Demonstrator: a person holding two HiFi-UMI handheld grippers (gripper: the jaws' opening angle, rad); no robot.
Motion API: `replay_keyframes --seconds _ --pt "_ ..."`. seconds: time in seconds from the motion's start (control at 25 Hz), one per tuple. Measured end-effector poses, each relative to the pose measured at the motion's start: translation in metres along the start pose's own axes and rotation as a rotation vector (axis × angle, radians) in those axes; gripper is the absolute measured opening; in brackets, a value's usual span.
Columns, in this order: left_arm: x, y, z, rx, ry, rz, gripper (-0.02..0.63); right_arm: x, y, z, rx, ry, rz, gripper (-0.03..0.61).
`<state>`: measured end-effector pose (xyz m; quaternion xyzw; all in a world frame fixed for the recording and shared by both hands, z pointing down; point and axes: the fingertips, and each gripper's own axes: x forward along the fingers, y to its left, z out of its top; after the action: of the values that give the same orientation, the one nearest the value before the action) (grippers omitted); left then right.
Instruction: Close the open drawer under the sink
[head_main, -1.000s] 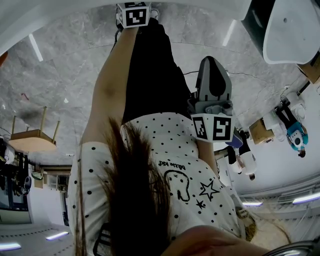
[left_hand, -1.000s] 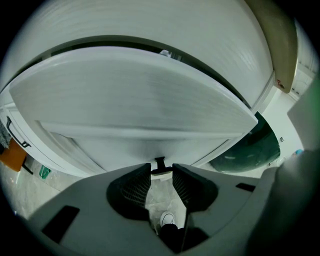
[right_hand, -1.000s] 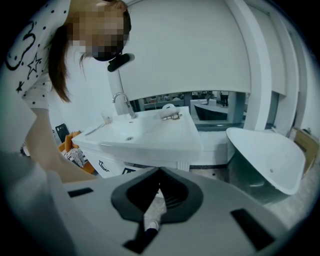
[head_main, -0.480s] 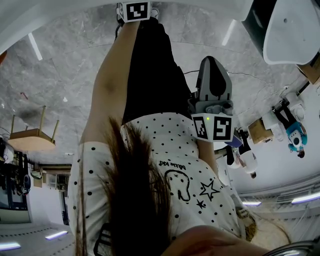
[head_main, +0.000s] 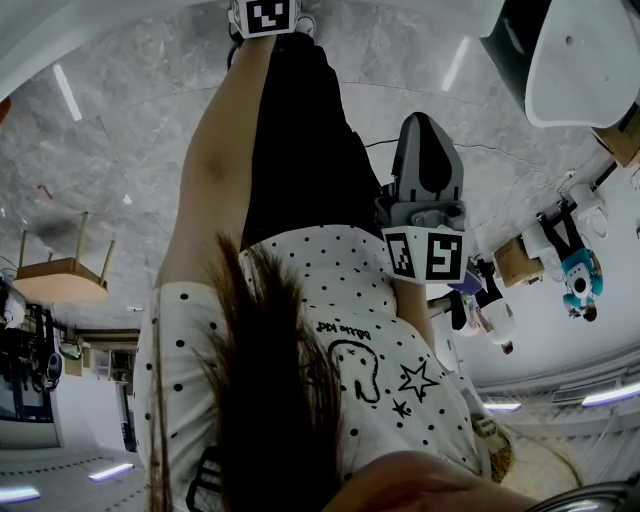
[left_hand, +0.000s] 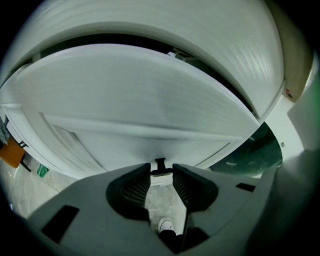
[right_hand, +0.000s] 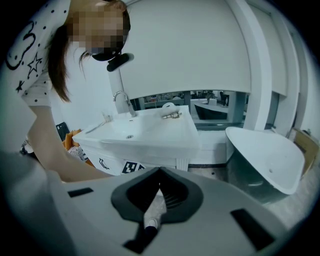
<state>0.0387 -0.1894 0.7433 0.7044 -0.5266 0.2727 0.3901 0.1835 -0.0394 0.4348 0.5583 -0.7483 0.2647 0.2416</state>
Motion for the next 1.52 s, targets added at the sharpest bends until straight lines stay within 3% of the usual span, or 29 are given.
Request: replay_keyframes --seconds 1.16,1.36,1.52 --pt "-0.014 0.003 0.007 0.000 -0.070 0.017 0.140 0.006 0.006 0.004 0.007 -0.012 0.018 0.012" --pt "-0.045 0.004 -0.002 -0.004 -0.111 0.067 0.011 -0.005 0.016 0.003 -0.001 -0.030 0.034 0.012" --pt "-0.063 0.003 0.006 -0.018 -0.140 0.064 0.006 -0.007 0.019 0.007 -0.004 -0.044 0.044 0.012"
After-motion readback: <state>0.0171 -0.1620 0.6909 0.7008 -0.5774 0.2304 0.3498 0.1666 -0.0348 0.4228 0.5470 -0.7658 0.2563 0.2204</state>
